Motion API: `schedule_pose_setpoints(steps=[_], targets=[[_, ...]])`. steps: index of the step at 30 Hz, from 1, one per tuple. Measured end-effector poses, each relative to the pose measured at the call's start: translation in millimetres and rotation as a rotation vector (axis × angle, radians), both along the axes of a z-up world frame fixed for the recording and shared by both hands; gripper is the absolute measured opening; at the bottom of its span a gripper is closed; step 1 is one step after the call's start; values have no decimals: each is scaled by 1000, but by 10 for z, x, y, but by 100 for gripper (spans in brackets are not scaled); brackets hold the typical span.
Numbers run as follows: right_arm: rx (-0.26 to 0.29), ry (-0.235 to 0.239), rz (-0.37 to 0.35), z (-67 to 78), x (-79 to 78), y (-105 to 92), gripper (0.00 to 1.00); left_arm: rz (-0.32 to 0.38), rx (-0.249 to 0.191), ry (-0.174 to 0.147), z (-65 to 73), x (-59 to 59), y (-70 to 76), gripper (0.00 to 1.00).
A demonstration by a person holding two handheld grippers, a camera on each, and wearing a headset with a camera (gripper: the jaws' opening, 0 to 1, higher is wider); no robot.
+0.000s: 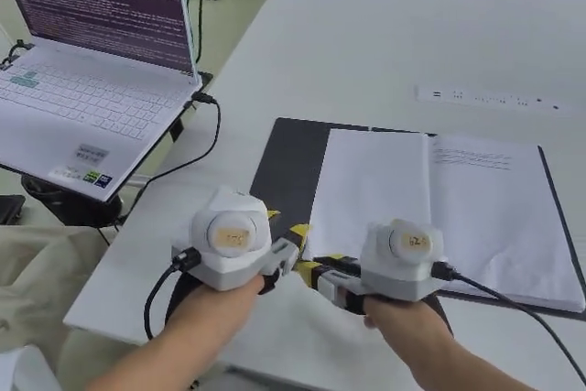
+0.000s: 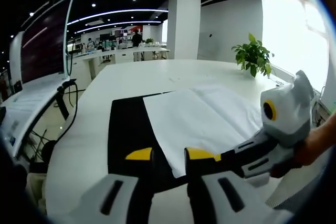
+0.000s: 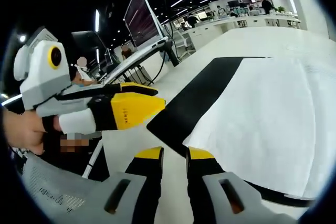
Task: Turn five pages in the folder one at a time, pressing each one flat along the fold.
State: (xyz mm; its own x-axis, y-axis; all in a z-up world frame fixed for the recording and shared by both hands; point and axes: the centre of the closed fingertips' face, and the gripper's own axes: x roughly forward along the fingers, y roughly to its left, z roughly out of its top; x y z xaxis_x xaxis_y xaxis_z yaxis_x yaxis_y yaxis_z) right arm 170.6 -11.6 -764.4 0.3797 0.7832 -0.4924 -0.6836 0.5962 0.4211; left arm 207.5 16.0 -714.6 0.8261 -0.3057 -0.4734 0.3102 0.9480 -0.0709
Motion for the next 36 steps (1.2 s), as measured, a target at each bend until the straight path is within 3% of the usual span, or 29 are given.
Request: schedule_pose_setpoints(steps=[5,8,12,15,18,23,24,26,29,33,36], targets=[[35,-30,-72,130,104,-448,13,-54,16,26,-215,68,-233,20],[47,-19,-145,133,216,-719,12,-81,37,47,-370,85,-336,21],[63,-16,-209,160,358,-1006,12,-97,68,74,-546,102,-398,21],[80,-10,-237,190,448,-1136,10,-92,82,75,-593,122,-418,20],[108,-5,-255,233,532,-1209,10,-83,87,71,-642,143,-419,19],[147,16,-276,263,659,-1295,5,-75,105,89,-750,100,-423,18],[157,22,-288,265,694,-1313,5,-72,102,65,-733,107,-426,18],[166,30,-297,264,727,-1332,3,-59,97,73,-741,93,-417,18],[168,49,-311,227,822,-1382,0,-50,108,61,-743,96,-424,18],[200,113,-348,180,984,-1434,0,-39,102,41,-742,85,-409,18],[232,186,-377,177,1080,-1424,0,-33,103,34,-734,87,-411,18]])
